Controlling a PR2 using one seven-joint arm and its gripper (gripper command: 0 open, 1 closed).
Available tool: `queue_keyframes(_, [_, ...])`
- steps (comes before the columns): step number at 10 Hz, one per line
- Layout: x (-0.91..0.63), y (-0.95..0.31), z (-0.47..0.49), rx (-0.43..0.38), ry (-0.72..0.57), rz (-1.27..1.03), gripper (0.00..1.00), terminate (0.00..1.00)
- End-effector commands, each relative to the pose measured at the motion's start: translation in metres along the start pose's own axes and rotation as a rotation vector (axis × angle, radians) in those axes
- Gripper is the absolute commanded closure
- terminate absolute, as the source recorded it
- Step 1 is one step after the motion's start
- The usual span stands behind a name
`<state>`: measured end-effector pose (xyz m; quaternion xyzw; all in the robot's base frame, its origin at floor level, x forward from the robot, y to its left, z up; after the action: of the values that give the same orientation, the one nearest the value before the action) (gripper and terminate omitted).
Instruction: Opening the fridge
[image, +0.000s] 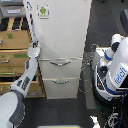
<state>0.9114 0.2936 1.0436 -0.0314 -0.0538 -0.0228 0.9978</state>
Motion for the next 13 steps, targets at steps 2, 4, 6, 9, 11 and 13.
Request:
queue_keyframes(2, [-0.336, -0.116, 0.166, -0.070, -0.037, -0.495, 1.00, 0.00])
queue_keyframes(4, [-0.489, -0.186, 0.257, -0.201, -0.034, -0.616, 1.00, 0.00])
queue_keyframes(6, [-0.745, -0.341, 0.401, -0.356, -0.075, -0.929, 1.00, 0.00])
queue_keyframes(9, [-0.829, -0.317, 0.427, -0.425, -0.164, -1.321, 1.00, 0.00])
queue_keyframes(11, [-0.650, -0.149, 0.278, -0.181, -0.005, -1.112, 0.00, 0.00])
queue_keyframes(13, [-0.478, -0.041, 0.106, 0.008, 0.126, -0.828, 0.00, 0.00])
